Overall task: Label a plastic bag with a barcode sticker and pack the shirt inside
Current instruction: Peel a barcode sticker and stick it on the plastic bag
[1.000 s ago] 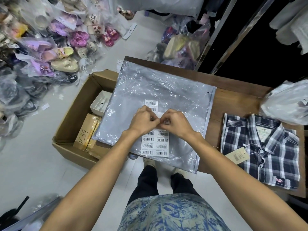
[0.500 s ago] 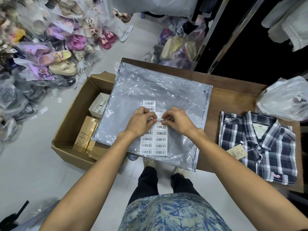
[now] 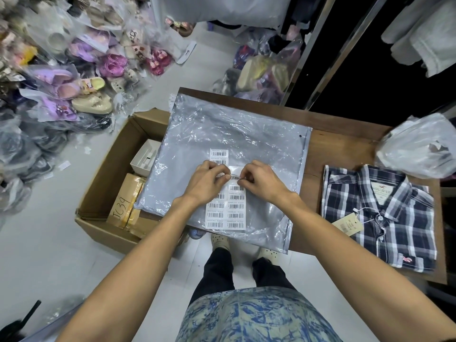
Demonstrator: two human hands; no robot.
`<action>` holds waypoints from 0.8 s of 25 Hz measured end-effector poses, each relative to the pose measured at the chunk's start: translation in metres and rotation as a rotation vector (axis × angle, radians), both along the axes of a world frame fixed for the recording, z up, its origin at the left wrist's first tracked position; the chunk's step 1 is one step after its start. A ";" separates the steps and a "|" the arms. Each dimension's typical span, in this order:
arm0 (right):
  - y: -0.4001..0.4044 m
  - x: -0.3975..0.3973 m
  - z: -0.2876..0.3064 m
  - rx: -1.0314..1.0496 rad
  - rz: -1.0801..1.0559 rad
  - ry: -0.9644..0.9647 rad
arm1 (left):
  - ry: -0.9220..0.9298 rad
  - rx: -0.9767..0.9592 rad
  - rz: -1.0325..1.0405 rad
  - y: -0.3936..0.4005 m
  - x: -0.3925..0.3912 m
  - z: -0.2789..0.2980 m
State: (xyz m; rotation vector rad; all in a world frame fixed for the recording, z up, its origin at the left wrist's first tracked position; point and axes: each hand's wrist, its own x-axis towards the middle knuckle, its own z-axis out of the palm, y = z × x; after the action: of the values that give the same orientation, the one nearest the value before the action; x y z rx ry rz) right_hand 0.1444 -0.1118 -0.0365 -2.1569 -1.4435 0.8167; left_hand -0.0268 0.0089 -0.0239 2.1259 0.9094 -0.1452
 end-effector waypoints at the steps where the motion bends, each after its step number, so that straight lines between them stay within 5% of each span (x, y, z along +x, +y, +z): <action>1: -0.004 -0.002 0.001 0.031 -0.015 0.015 | 0.004 -0.014 0.002 0.000 0.000 0.002; 3: -0.013 -0.007 0.002 0.079 -0.111 0.130 | 0.024 -0.015 -0.020 0.000 0.003 0.005; 8: -0.024 -0.007 0.018 0.080 -0.513 0.778 | -0.053 0.056 0.006 -0.006 0.011 0.015; 20: -0.052 0.042 0.044 0.197 -0.681 0.798 | -0.210 -0.011 -0.054 -0.022 0.080 0.035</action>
State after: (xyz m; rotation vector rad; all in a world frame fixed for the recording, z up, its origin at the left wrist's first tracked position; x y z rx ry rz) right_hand 0.1859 -0.1636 0.0076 -1.6709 -0.3400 1.0224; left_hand 0.0536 -0.0135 0.0116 2.1098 0.7269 0.0459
